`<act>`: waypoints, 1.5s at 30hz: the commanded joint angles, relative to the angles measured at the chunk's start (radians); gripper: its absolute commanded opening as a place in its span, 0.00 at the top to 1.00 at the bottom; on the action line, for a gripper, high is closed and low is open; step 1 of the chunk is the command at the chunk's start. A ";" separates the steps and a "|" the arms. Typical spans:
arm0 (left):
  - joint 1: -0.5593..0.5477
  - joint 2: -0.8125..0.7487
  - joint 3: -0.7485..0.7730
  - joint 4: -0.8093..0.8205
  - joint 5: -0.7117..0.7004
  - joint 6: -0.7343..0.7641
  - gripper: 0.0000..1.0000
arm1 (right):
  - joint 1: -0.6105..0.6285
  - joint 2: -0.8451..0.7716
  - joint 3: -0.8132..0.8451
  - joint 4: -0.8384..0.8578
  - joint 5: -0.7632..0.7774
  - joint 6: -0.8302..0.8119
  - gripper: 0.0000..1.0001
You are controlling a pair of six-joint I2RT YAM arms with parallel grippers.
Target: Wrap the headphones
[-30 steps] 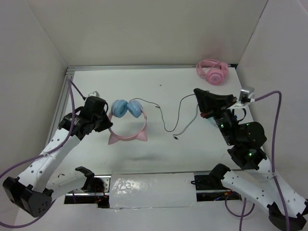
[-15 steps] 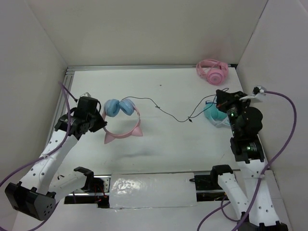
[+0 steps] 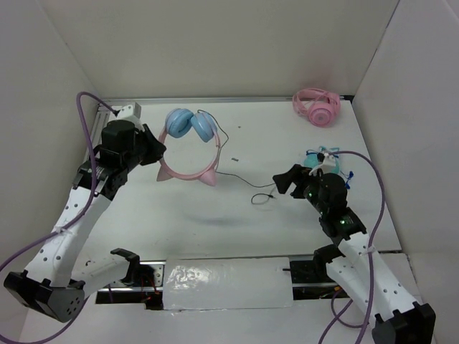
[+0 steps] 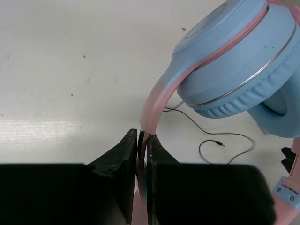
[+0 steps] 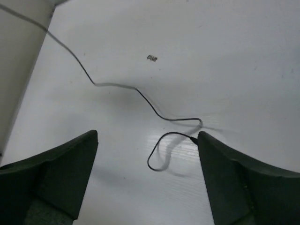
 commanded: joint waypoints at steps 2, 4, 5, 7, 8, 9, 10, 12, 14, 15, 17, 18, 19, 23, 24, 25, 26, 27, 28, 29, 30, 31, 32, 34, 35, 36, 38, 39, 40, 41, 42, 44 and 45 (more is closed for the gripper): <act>-0.032 -0.029 0.073 0.204 0.096 0.095 1.00 | 0.095 -0.047 -0.008 0.124 0.084 -0.074 0.02; -0.044 -0.035 0.093 0.209 0.096 0.105 1.00 | 0.143 -0.069 -0.013 0.131 0.102 -0.106 0.00; -0.056 -0.033 0.099 0.207 0.113 0.105 1.00 | 0.156 -0.086 -0.015 0.131 0.130 -0.117 0.00; -0.067 -0.040 0.123 0.200 0.110 0.092 1.00 | 0.198 -0.097 -0.028 0.182 0.122 -0.158 0.00; -0.078 -0.043 0.130 0.196 0.110 0.087 1.00 | 0.212 -0.100 -0.035 0.203 0.110 -0.171 0.00; -0.081 -0.046 0.148 0.186 0.110 0.076 1.00 | 0.239 -0.098 -0.056 0.266 0.110 -0.195 0.00; -0.085 -0.044 0.160 0.175 0.110 0.054 1.00 | 0.253 -0.092 -0.068 0.301 0.083 -0.208 0.00; -0.095 -0.037 0.214 0.120 0.080 0.020 1.00 | 0.278 -0.058 -0.100 0.405 0.095 -0.220 0.00; -0.110 -0.024 0.252 0.085 0.072 -0.017 1.00 | 0.310 0.007 -0.105 0.464 0.096 -0.258 0.00; -0.116 -0.021 0.280 0.060 0.063 -0.026 1.00 | 0.321 0.035 -0.104 0.523 0.102 -0.264 0.00; -0.133 -0.023 0.306 0.052 0.059 -0.051 1.00 | 0.338 0.124 -0.099 0.587 0.102 -0.303 0.00; -0.138 -0.024 0.314 0.045 0.055 -0.062 1.00 | 0.342 0.156 -0.093 0.652 0.125 -0.312 0.00; -0.142 -0.026 0.323 0.034 0.052 -0.094 1.00 | 0.342 0.223 -0.088 0.688 0.115 -0.345 0.00; -0.156 -0.035 0.370 0.025 0.055 -0.131 1.00 | 0.347 0.374 -0.055 0.850 0.047 -0.398 0.00; -0.159 -0.040 0.378 0.022 0.064 -0.144 1.00 | 0.348 0.432 -0.044 0.860 0.011 -0.408 0.00; -0.161 -0.040 0.387 0.022 0.070 -0.146 1.00 | 0.348 0.460 -0.032 0.868 0.001 -0.422 0.00; -0.162 -0.040 0.409 0.023 0.075 -0.148 1.00 | 0.354 0.485 -0.006 0.871 0.001 -0.427 0.00; -0.167 -0.033 0.420 0.026 0.090 -0.146 1.00 | 0.356 0.533 0.007 0.875 -0.006 -0.429 0.00; -0.168 -0.032 0.442 0.028 0.096 -0.143 1.00 | 0.351 0.552 0.016 0.877 -0.019 -0.432 0.00; -0.171 -0.017 0.458 0.026 0.095 -0.140 1.00 | 0.354 0.572 0.039 0.874 -0.032 -0.435 0.00; -0.173 -0.010 0.473 0.023 0.096 -0.137 1.00 | 0.356 0.606 0.051 0.869 -0.045 -0.436 0.00; -0.174 -0.001 0.504 0.014 0.096 -0.137 1.00 | 0.357 0.623 0.065 0.860 -0.054 -0.433 0.00; -0.177 0.014 0.516 0.008 0.096 -0.137 1.00 | 0.362 0.638 0.089 0.843 -0.046 -0.429 0.00; -0.182 0.023 0.535 0.012 0.114 -0.132 1.00 | 0.364 0.693 0.113 0.836 -0.014 -0.427 0.00; -0.185 0.025 0.536 0.028 0.125 -0.137 1.00 | 0.364 0.737 0.140 0.851 -0.008 -0.415 0.00; -0.185 0.025 0.536 0.028 0.125 -0.138 1.00 | 0.361 0.762 0.140 0.860 -0.008 -0.415 0.01; -0.190 0.029 0.545 0.041 0.130 -0.140 1.00 | 0.359 0.826 0.177 0.856 -0.028 -0.407 0.12; -0.191 0.031 0.559 0.043 0.129 -0.145 1.00 | 0.356 0.845 0.194 0.845 -0.043 -0.404 0.21; -0.193 0.037 0.565 0.037 0.125 -0.149 1.00 | 0.356 0.856 0.217 0.823 -0.055 -0.399 0.33; -0.193 0.052 0.579 0.026 0.110 -0.157 1.00 | 0.359 0.871 0.208 0.831 -0.107 -0.390 0.57; -0.194 0.052 0.584 0.026 0.110 -0.157 1.00 | 0.362 0.868 0.208 0.831 -0.108 -0.378 0.65; -0.196 0.066 0.588 0.016 0.057 -0.172 1.00 | 0.374 0.839 0.141 0.892 -0.105 -0.353 0.81; -0.197 0.072 0.591 0.009 0.037 -0.181 1.00 | 0.391 0.818 0.089 0.901 -0.091 -0.332 0.84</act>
